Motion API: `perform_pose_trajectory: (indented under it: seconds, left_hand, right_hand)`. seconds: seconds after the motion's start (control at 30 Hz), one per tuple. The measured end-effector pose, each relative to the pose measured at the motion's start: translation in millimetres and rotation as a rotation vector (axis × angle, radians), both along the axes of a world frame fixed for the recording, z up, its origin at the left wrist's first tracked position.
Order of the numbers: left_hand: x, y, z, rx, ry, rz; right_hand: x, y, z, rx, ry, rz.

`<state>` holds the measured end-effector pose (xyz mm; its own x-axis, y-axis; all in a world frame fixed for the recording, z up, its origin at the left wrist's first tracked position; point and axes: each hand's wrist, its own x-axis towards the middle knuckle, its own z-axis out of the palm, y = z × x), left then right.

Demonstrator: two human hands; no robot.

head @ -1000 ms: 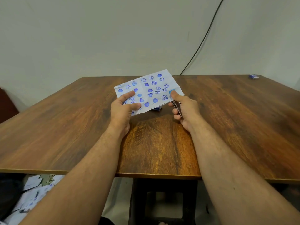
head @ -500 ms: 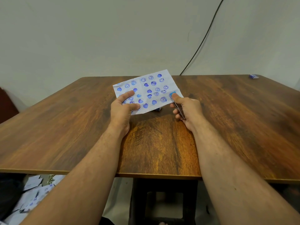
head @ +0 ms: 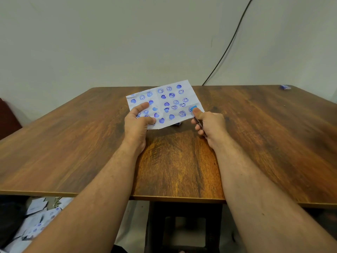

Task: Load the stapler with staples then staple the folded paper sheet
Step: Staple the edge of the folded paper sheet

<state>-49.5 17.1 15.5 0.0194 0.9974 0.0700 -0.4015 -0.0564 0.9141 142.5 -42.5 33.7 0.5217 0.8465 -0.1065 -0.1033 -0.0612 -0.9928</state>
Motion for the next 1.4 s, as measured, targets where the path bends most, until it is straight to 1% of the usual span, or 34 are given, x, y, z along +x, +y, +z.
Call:
perform_pose_trajectory:
  seconds: [0.13,0.27,0.33,0.47,0.5,0.53,0.57,0.63,0.67,0.73,0.8,0.83,0.87,0.93,0.97,1.03,1.1,1.17,1.27,1.33,1.4]
  left_hand:
    - [0,-1,0,0.013,0.002,0.006]
    - [1,-2,0,0.029,-0.001,0.01]
    - [1,-4,1,0.042,0.043,0.017]
    - [5,-12,5,0.108,0.198,0.033]
    - [7,-13,4,0.134,0.272,0.069]
    - [9,-14,2,0.173,0.392,0.152]
    - [10,-16,0,0.226,0.552,0.276]
    - [12,-21,-3,0.398,0.844,0.519]
    - [12,-22,-3,0.52,0.946,0.571]
    - [15,-24,-4,0.764,1.126,0.532]
    - [21,-29,-4,0.892,1.309,0.38]
    - [26,-33,-4,0.915,1.395,0.298]
    - [29,-36,-5,0.917,1.455,0.235]
    - [33,-37,-4,0.891,1.465,0.202]
    - [33,-37,-4,0.887,1.462,0.221]
    - [31,-34,-7,0.946,1.475,0.295]
    - [30,-36,-6,0.977,1.521,0.362]
    - [29,-38,-2,0.882,1.602,0.389]
    - [27,-43,7,0.67,1.711,0.38]
    - [26,-44,12,0.541,1.739,0.362]
    - [25,-45,17,0.457,1.741,0.338]
  right_hand:
    - [0,0,0,0.002,-0.005,-0.023]
    - [-3,0,-2,0.123,0.055,0.02]
    - [-5,0,-2,0.132,0.074,0.042]
    - [-8,3,-4,0.091,0.011,0.059]
    - [-8,5,-4,0.073,-0.007,0.037]
    - [-9,5,-4,0.053,-0.024,0.012]
    - [-9,6,-5,0.04,-0.032,-0.007]
    - [-8,8,-6,0.042,-0.027,-0.013]
    - [-8,8,-6,0.04,-0.029,-0.002]
    - [-7,6,-6,0.035,-0.052,0.033]
    - [-5,6,-7,0.061,-0.075,0.077]
    - [-4,6,-8,0.076,-0.082,0.096]
    - [-2,6,-10,0.084,-0.082,0.115]
    - [0,6,-12,0.095,-0.068,0.157]
    - [1,6,-13,0.101,-0.064,0.175]
    - [1,3,-14,0.132,-0.067,0.197]
    - [0,0,-12,0.165,-0.078,0.188]
    - [1,-3,-11,0.169,-0.093,0.14]
    - [1,-5,-10,0.146,-0.132,0.095]
    - [1,-7,-10,0.12,-0.25,0.057]
    - [3,-12,-10,0.109,-0.397,0.024]
